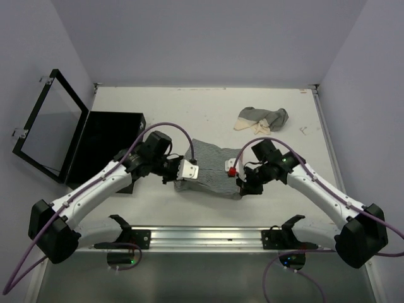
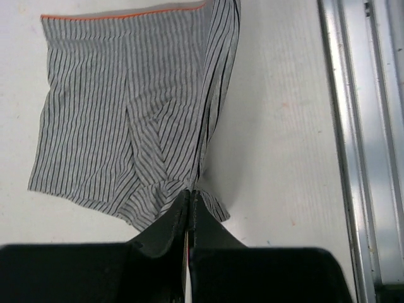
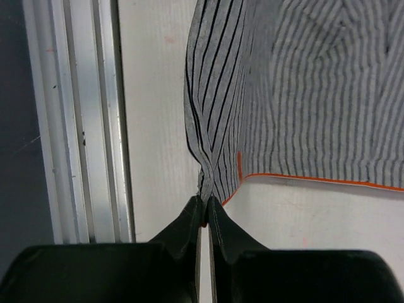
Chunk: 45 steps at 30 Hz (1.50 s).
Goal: Roll the underwear
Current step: Fold the underwear
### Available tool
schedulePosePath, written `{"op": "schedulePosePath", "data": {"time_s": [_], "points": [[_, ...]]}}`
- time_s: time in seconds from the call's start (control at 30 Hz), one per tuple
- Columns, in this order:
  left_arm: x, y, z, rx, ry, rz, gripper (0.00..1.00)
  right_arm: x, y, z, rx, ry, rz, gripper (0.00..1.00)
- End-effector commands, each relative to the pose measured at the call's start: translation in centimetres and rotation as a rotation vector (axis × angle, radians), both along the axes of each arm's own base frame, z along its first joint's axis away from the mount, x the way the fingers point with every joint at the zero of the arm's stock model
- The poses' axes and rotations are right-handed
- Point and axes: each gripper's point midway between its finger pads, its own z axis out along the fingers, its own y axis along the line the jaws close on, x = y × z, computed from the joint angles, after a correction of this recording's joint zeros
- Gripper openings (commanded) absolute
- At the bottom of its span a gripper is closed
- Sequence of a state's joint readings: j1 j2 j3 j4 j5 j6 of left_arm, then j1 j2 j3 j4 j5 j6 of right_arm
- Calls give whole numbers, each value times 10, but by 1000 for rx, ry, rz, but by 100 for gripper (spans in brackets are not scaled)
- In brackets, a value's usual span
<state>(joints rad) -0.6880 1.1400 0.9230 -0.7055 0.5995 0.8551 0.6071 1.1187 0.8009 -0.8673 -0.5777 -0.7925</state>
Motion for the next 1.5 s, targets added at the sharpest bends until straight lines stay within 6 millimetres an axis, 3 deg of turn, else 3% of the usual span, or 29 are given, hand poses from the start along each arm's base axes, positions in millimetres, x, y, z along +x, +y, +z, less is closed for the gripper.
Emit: {"op": "schedulePosePath", "data": {"time_s": [0.0, 0.13, 0.23, 0.4, 0.43, 0.5, 0.53, 0.6, 0.63, 0.67, 0.7, 0.73, 0.77, 0.83, 0.87, 0.9, 0.93, 1.03, 1.07, 1.17, 1.3, 1.4, 1.43, 1.47], "points": [[29, -1, 19, -44, -20, 57, 0, 16, 3, 26, 74, 29, -15, 0], [58, 0, 34, -58, -63, 79, 0, 31, -1, 32, 75, 39, 1, 0], [79, 0, 34, -51, -74, 97, 0, 49, 1, 38, 78, 35, 7, 0], [106, -8, 24, -24, -59, 88, 0, 74, -4, 29, 60, 104, 5, 0], [115, -12, 31, -33, -76, 81, 0, 84, -3, 36, 69, 91, 7, 0], [128, -14, 21, -19, -47, 85, 0, 94, -8, 29, 71, 156, -9, 0], [139, -17, 29, -33, -64, 87, 0, 102, -9, 37, 78, 161, -13, 0], [154, -18, 20, -35, -24, 96, 0, 116, -15, 29, 80, 220, -34, 0], [166, -20, 28, -45, -50, 95, 0, 125, -16, 33, 83, 221, -26, 0], [175, -19, 16, -37, -18, 102, 0, 132, -20, 31, 83, 228, -34, 0], [180, -20, 13, -38, -7, 102, 0, 138, -21, 20, 75, 259, -33, 0], [191, -22, 17, -47, -21, 103, 0, 149, -21, 22, 78, 241, -30, 0], [199, -22, 1, -33, 11, 107, 0, 153, -23, 20, 75, 252, -36, 0], [215, -24, 0, -33, 1, 107, 0, 168, -22, 10, 72, 272, -36, 0], [224, -23, -18, -16, 25, 117, 0, 173, -22, 3, 67, 282, -37, 0], [234, -26, -16, -18, 10, 117, 0, 178, -23, -1, 61, 287, -39, 0], [240, -27, -34, 0, 37, 117, 0, 186, -23, -13, 53, 309, -46, 0], [254, -33, -46, -1, 51, 129, 0, 206, -24, -26, 40, 310, -79, 1], [256, -33, -64, 17, 82, 134, 0, 212, -26, -36, 38, 331, -98, 1], [273, -31, -82, 19, 86, 181, 0, 231, -30, -48, 45, 345, -146, 1], [292, -32, -83, -18, 80, 260, 0, 250, -32, -51, 43, 321, -179, 0], [300, -30, -80, -33, 54, 318, 10, 259, -31, -49, 46, 295, -203, 3], [303, -26, -75, -23, 26, 336, 25, 262, -30, -49, 43, 286, -208, 22], [298, -22, -79, -12, 37, 354, 34, 262, -34, -49, 21, 292, -245, 30]]}}
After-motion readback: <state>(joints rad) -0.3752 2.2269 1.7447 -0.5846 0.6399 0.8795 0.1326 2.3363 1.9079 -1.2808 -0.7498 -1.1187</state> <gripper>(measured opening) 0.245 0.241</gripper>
